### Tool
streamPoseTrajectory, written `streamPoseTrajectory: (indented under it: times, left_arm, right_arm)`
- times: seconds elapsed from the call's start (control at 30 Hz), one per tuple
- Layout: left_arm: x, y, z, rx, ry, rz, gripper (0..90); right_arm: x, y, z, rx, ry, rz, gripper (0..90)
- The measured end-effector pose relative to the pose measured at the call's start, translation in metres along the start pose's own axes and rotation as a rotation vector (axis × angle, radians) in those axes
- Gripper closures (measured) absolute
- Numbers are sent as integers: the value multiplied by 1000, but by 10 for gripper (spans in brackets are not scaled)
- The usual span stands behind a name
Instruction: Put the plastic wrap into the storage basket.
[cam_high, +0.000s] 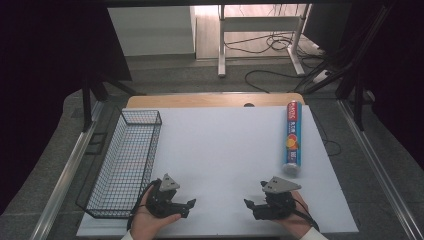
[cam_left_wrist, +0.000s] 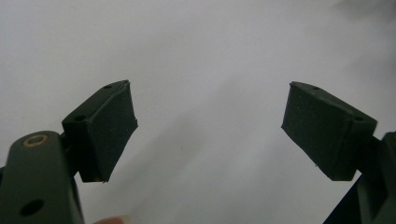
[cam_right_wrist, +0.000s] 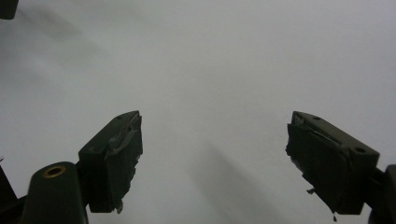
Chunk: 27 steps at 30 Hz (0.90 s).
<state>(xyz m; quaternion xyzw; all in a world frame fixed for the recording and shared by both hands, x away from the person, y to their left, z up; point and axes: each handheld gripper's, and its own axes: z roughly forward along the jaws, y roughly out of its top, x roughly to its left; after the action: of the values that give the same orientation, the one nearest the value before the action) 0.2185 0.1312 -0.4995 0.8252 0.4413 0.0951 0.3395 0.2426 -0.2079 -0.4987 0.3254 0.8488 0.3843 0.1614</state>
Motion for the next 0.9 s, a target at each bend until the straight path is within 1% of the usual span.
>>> streamPoseTrajectory:
  times: [0.23, 0.43, 0.47, 0.53, 0.57, 0.63, 0.77, 0.9]
  left_arm:
    - [1, -1, 0, 4, -4, 3, 172]
    - [0, -1, 1, 10, 1, 16, 173]
    - [0, 0, 0, 8, 4, 16, 173]
    - [2, 1, -1, 5, 8, 18, 172]
    - [2, 1, -1, 4, 9, 12, 173]
    - [4, 0, -1, 8, 7, 9, 173]
    - [5, 1, -2, 9, 4, 7, 173]
    - [8, 2, -4, 3, 0, 2, 173]
  right_arm:
    - [0, -1, 0, 18, -4, -8, 186]
    - [0, 0, 2, 36, 0, 2, 177]
    - [0, 0, 2, 39, -3, 5, 168]
    - [1, 1, 3, 53, -25, 16, 160]
    - [1, 2, 5, 58, -41, 20, 164]
    - [0, 5, 5, 55, -39, 30, 167]
    - [-1, 10, 6, 55, -43, 33, 167]
    - [0, 17, 7, 79, -35, 45, 175]
